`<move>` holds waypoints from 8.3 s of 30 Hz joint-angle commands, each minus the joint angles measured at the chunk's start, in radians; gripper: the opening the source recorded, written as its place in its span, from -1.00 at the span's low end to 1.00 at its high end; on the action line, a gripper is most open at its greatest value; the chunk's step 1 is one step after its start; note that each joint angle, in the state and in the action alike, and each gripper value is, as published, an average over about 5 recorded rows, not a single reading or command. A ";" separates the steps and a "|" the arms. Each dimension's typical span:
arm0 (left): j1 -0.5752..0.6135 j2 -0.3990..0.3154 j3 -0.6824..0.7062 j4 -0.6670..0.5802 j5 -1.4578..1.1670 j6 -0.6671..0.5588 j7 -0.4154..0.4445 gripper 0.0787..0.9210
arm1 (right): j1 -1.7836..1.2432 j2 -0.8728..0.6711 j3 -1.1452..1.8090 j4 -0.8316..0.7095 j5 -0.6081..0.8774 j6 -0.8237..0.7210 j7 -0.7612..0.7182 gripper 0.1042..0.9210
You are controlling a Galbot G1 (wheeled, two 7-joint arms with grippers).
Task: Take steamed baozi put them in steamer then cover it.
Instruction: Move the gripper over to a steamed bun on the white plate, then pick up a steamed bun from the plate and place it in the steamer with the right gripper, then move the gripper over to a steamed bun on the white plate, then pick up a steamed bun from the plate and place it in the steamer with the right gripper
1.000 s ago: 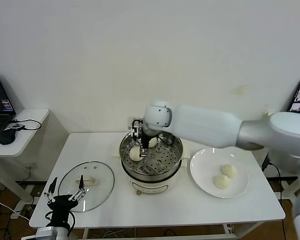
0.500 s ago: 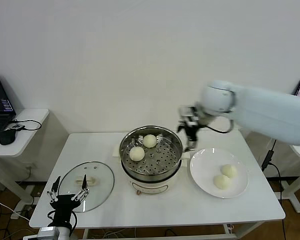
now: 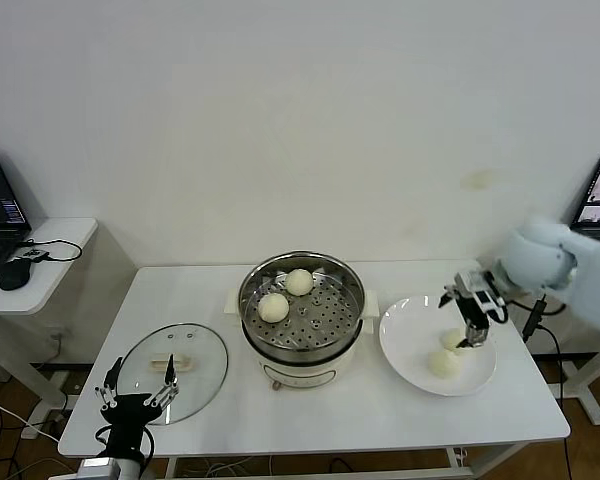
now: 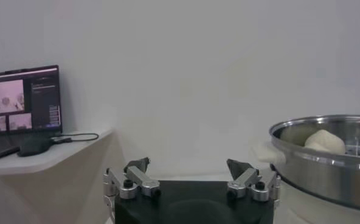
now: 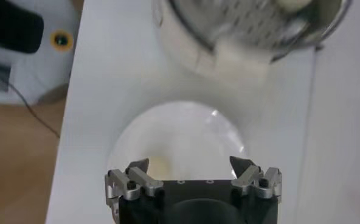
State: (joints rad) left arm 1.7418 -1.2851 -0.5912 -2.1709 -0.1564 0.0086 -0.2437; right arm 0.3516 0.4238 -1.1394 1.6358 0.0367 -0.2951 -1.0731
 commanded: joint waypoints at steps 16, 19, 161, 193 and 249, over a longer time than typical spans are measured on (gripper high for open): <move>0.008 -0.006 -0.010 0.017 0.007 0.000 -0.001 0.77 | -0.496 0.098 0.346 -0.240 -0.195 0.057 0.076 0.76; 0.007 -0.005 -0.014 0.023 0.007 0.000 -0.001 0.77 | -0.494 0.130 0.348 -0.262 -0.194 0.058 0.085 0.76; -0.007 0.023 -0.066 0.023 -0.016 -0.021 -0.014 0.77 | 0.084 -0.007 0.058 -0.036 0.051 -0.022 -0.023 0.76; 0.039 0.011 -0.090 0.011 0.020 -0.021 -0.004 0.77 | -0.550 0.238 0.587 -0.507 -0.305 0.154 0.035 0.76; 0.008 0.021 -0.086 0.029 0.000 -0.026 -0.011 0.77 | 0.231 0.216 0.031 -0.117 0.191 -0.145 0.035 0.26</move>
State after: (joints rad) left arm 1.7508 -1.2669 -0.6782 -2.1389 -0.1542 -0.0164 -0.2546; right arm 0.2268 0.6276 -0.8687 1.3315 -0.0235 -0.3263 -1.0590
